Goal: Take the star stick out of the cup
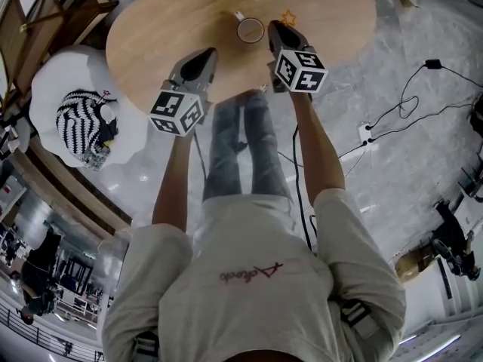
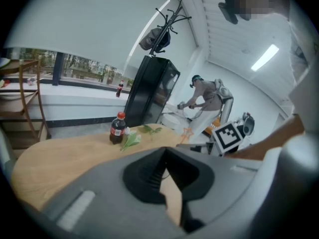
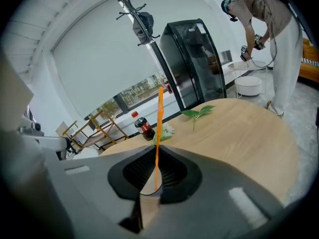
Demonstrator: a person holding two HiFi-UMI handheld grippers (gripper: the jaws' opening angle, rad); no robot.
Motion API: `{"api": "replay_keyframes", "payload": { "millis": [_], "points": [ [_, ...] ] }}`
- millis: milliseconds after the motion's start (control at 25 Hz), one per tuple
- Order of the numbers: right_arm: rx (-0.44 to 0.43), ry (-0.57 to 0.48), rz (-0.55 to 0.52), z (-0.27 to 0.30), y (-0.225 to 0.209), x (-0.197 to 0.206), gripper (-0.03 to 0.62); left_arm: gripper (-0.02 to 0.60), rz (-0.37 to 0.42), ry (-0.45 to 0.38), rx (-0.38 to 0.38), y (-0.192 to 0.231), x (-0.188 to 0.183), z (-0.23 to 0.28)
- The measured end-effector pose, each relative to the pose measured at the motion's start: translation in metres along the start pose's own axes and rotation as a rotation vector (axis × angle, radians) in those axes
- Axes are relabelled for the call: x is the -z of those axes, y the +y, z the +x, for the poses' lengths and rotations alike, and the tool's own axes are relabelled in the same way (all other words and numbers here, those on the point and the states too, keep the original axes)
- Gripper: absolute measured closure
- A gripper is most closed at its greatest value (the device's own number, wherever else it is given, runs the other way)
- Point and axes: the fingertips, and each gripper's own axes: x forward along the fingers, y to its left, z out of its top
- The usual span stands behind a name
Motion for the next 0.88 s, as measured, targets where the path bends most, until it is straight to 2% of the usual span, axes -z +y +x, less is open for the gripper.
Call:
{"api": "replay_keyframes", "payload": {
  "millis": [440, 880],
  "points": [
    [-0.018, -0.108, -0.166, -0.065, 0.053, -0.061, 0.576, 0.581, 0.043, -0.053, 0.017, -0.034, -0.054, -0.019],
    [-0.009, -0.175, -0.213, -0.139, 0.092, -0.115, 0.576, 0.581, 0.108, -0.130, 0.015, -0.073, -0.130, -0.058]
  ]
}}
